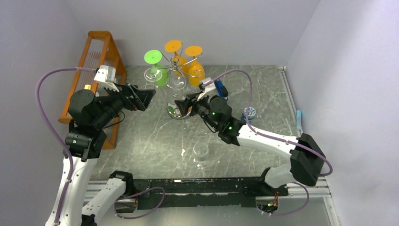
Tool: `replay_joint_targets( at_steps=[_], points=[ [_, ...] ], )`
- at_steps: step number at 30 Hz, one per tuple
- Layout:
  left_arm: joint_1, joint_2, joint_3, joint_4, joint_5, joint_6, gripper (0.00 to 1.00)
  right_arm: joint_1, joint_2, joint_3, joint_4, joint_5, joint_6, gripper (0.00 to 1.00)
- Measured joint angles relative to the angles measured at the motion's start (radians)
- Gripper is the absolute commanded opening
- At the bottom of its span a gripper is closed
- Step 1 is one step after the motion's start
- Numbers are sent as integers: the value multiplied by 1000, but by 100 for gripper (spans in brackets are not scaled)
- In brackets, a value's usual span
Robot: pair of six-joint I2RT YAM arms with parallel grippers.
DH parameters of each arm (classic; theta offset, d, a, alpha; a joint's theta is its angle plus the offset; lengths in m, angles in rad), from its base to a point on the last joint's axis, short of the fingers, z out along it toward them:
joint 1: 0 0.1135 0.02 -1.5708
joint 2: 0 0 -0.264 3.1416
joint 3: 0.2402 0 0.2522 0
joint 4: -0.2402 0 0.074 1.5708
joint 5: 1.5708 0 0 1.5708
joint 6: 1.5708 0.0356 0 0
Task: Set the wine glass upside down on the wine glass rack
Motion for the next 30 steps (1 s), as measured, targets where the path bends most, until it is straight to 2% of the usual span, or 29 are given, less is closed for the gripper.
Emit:
replay_joint_targets(
  at_steps=[5, 12, 16, 18, 23, 30],
  points=[
    [0, 8, 5, -13, 111, 48, 97, -2, -126, -71, -26, -39, 4, 68],
    [0, 41, 7, -70, 348, 128, 97, -3, -380, -156, -154, -37, 63, 70],
    [0, 38, -29, -61, 467, 121, 97, -3, -500, -142, -349, 72, 167, 70],
    [-10, 35, -49, -43, 507, 104, 97, -3, -534, -101, -505, 141, 244, 70],
    [-79, 71, -60, -49, 507, 106, 97, -3, -606, -80, -768, 244, 405, 69],
    [-253, 141, -68, -111, 360, 130, 95, -3, -584, -92, -882, 307, 494, 70]
  ],
)
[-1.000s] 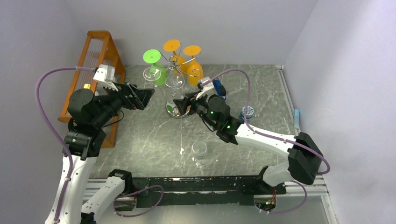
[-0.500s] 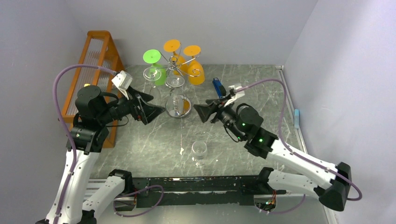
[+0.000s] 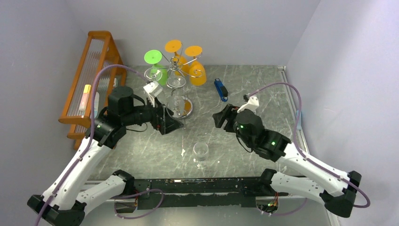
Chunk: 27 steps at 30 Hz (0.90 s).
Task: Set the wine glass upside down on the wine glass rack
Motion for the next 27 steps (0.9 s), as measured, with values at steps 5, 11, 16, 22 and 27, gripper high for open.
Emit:
replay_joint_targets(
  at_steps=[5, 11, 16, 22, 27],
  points=[
    [-180, 30, -11, -27, -171, -30, 94, 0, 120, 9, -14, 8, -1, 70],
    [-389, 150, 84, -146, -399, -39, 85, -1, 180, 10, -10, 14, 8, 70],
    [-542, 246, 132, -215, -561, -49, 69, -4, 171, -4, 41, 38, 18, 67],
    [-585, 296, 136, -249, -583, -47, 67, -20, 133, -43, 66, 66, 21, 67],
    [-610, 339, 136, -260, -603, -50, 60, -34, 132, -48, 78, 76, 14, 68]
  ],
)
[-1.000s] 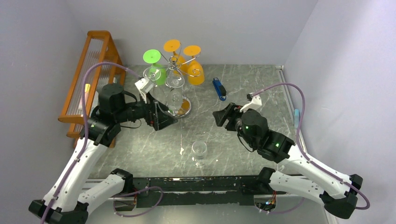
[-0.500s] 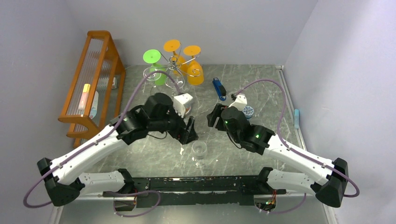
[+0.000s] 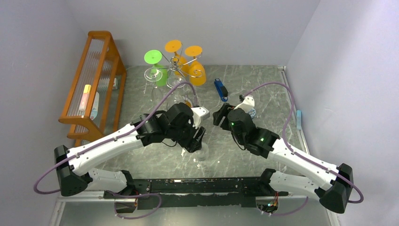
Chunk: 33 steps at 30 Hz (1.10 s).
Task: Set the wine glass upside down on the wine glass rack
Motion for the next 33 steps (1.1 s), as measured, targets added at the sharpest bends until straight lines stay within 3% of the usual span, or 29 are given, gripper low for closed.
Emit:
replay_joint_targets(
  at_steps=[7, 13, 16, 21, 33],
  points=[
    [-14, 50, -17, -2, -13, -17, 53, -13, -19, -30, 7, 0, -1, 68],
    [-29, 87, -19, -18, -48, -27, 40, -25, -45, -53, 6, -2, 2, 68],
    [-42, 108, -19, -27, -72, -34, 30, -30, -46, -53, 6, -3, 4, 68],
    [-64, 136, -18, -32, -117, -42, 6, -36, -49, -53, 6, -10, 8, 68],
    [-94, 125, 24, -54, -249, -46, 5, -47, -93, -53, -29, -66, 108, 69]
  ],
)
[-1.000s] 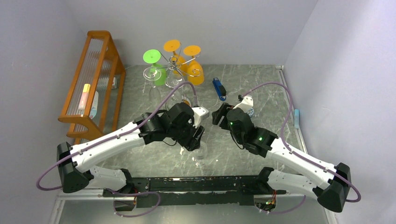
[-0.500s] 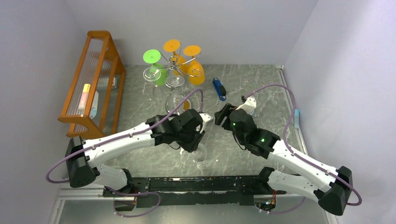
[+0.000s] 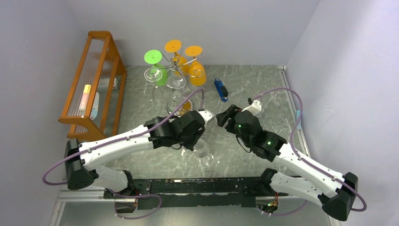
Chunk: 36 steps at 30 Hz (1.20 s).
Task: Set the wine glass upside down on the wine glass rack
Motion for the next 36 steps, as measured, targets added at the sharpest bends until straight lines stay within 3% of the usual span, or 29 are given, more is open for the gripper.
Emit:
replay_joint_targets(
  at_steps=[7, 13, 24, 30, 36],
  points=[
    [-12, -156, -48, 150, -175, 6, 5, -3, -76, -27, -18, -61, 156, 67],
    [-18, -291, -198, 393, -287, 31, 5, -5, -174, -103, 36, -115, 332, 65],
    [-23, -452, -500, 838, -393, 68, 5, -5, -103, -169, 253, -199, 573, 60],
    [-23, -503, -594, 1026, -439, 71, 5, -5, -84, -148, 255, -189, 680, 50],
    [-23, -515, -634, 1139, -442, 71, 5, -5, -71, -148, 285, -178, 768, 47]
  ],
)
